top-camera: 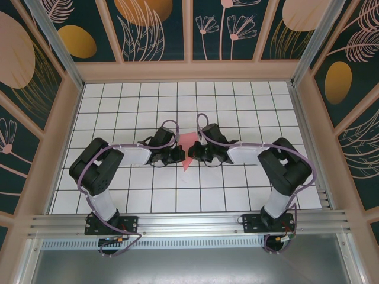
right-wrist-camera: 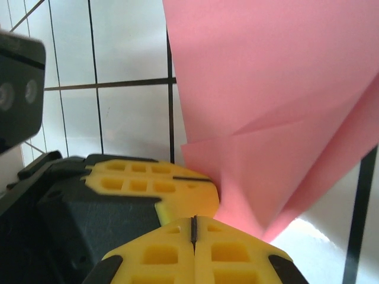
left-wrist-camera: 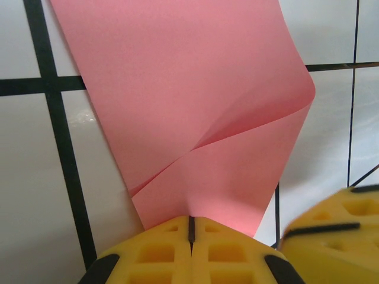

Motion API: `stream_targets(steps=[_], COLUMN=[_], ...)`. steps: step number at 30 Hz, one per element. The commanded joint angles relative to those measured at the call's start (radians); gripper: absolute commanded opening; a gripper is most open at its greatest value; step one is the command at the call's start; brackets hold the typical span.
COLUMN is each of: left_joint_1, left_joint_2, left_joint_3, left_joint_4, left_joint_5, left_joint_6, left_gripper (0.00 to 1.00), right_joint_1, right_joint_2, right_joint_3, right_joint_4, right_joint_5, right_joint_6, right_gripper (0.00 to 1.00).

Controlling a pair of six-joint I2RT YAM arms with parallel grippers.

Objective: Fold a paper plane with a square sheet of paper (pick it up from the middle)
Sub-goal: Third fold the triangle at the center of the table.

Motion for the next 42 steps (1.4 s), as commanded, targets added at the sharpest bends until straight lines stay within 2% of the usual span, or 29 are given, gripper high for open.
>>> stream_targets(steps=[1,11,23,40,42], left_joint_1=[-0.001,-0.003,-0.003,-0.003,-0.002], left_joint_2=[0.017,0.02,0.033,0.039,0.031], left_joint_3=[0.013,0.014,0.021,0.01,0.003], left_joint_4=[-0.031,-0.044,-0.07,-0.117,-0.114], left_joint_5=[-0.031,-0.047,-0.068,-0.102,-0.104], left_joint_6=[0.015,0.015,0.024,0.03,0.03], left_gripper=[0.01,0.01,0.0,0.0,0.0], right_joint_1=[0.0,-0.016,-0.026,-0.145,-0.188], right_joint_2=[0.049,0.09,0.031,0.131,0.14], right_joint_3=[0.052,0.023,0.042,0.067,0.091], right_joint_4=[-0.042,-0.095,-0.062,-0.073,-0.091], right_joint_5=[0.02,0.108,0.081,0.097,0.102], right_joint_6=[-0.019,0.002,-0.028,-0.039,-0.045], right_gripper=[0.0,0.0,0.0,0.0,0.0])
